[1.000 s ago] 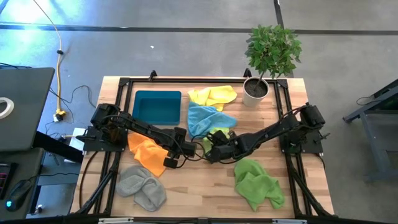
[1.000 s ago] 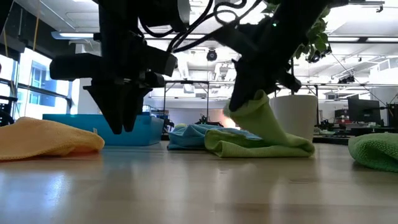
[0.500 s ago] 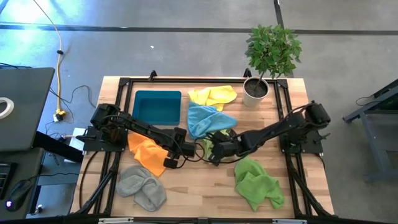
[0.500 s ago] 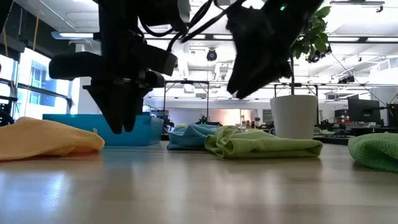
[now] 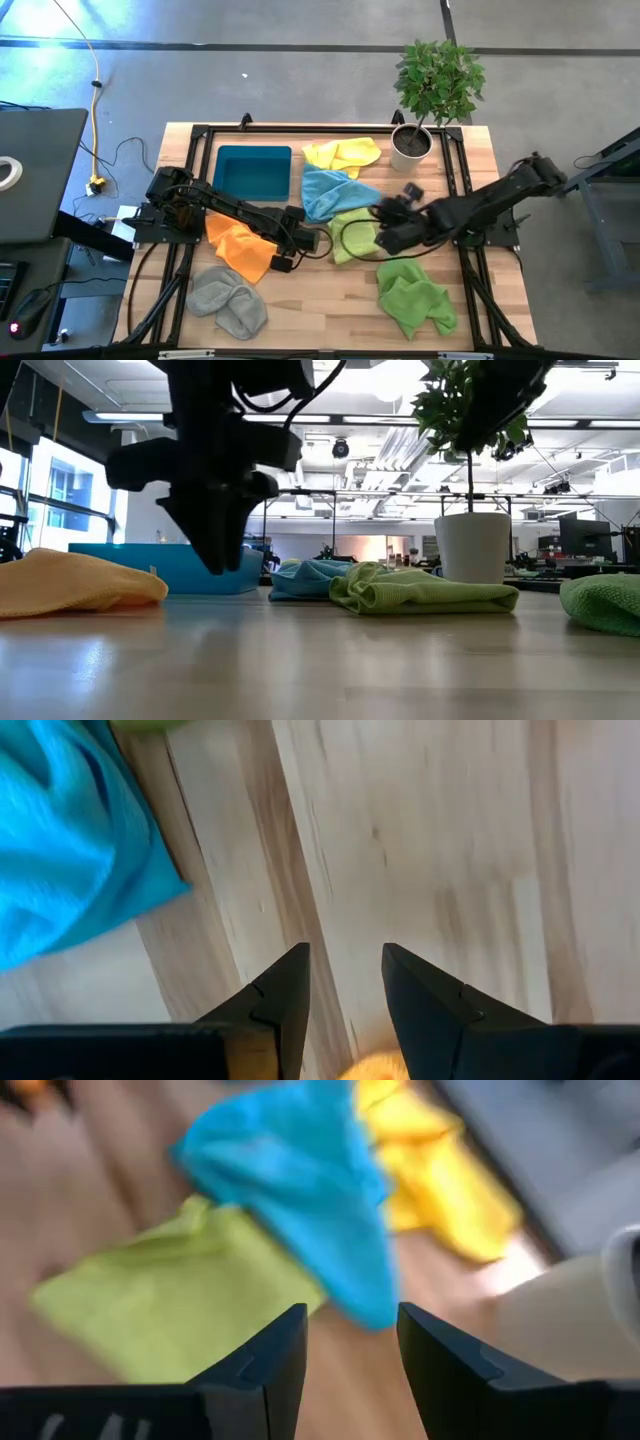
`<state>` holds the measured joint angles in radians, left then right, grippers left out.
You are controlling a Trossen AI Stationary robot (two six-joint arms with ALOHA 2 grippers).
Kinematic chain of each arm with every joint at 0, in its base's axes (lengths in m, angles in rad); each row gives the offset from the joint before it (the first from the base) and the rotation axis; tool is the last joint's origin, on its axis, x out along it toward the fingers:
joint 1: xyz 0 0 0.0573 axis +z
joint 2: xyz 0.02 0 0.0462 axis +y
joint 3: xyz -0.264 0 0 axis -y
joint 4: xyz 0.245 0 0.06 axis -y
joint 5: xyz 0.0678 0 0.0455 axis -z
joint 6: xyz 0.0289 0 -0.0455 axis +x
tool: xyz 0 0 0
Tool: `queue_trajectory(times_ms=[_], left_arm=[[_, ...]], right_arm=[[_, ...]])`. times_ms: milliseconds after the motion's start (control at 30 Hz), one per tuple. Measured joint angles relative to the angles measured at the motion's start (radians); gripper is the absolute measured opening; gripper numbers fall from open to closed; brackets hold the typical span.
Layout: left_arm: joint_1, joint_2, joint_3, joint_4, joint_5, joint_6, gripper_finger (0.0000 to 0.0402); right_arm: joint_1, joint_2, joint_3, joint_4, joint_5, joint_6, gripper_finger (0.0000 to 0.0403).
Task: Fold microfiber towels
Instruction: Put the folded light green microfiber cloth into the blue bin
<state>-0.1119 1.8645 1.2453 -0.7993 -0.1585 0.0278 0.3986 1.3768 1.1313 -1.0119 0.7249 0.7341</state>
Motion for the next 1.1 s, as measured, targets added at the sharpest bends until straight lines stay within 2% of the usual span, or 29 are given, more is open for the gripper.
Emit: queue_trajectory(times_ms=[133, 200, 267, 367, 500, 800, 1100], left_arm=[[0.000, 0.000, 0.000, 0.054, 0.000, 0.000, 0.0117], [0.001, 0.000, 0.000, 0.072, 0.000, 0.002, 0.0117], [0.001, 0.000, 0.000, 0.081, 0.000, 0.002, 0.0117], [0.001, 0.000, 0.000, 0.093, 0.000, 0.002, 0.0117], [0.003, 0.000, 0.000, 0.097, 0.000, 0.001, 0.0117], [0.062, 0.000, 0.000, 0.167, 0.069, -0.063, 0.0117], [0.102, 0.000, 0.000, 0.275, 0.111, -0.104, 0.0117]], right_arm=[[0.068, -0.026, 0.000, -0.085, 0.225, 0.078, 0.0150], [0.094, -0.026, -0.003, -0.137, 0.289, 0.136, 0.0150], [0.113, -0.031, -0.050, -0.143, 0.320, 0.196, 0.0150], [0.137, -0.059, -0.192, -0.108, 0.316, 0.329, 0.0150], [0.172, -0.123, -0.396, 0.057, 0.308, 0.471, 0.0150], [0.197, -0.395, -0.762, 0.550, 0.323, 0.300, 0.0150], [0.197, -0.743, -1.037, 0.910, 0.311, 0.024, 0.0150]])
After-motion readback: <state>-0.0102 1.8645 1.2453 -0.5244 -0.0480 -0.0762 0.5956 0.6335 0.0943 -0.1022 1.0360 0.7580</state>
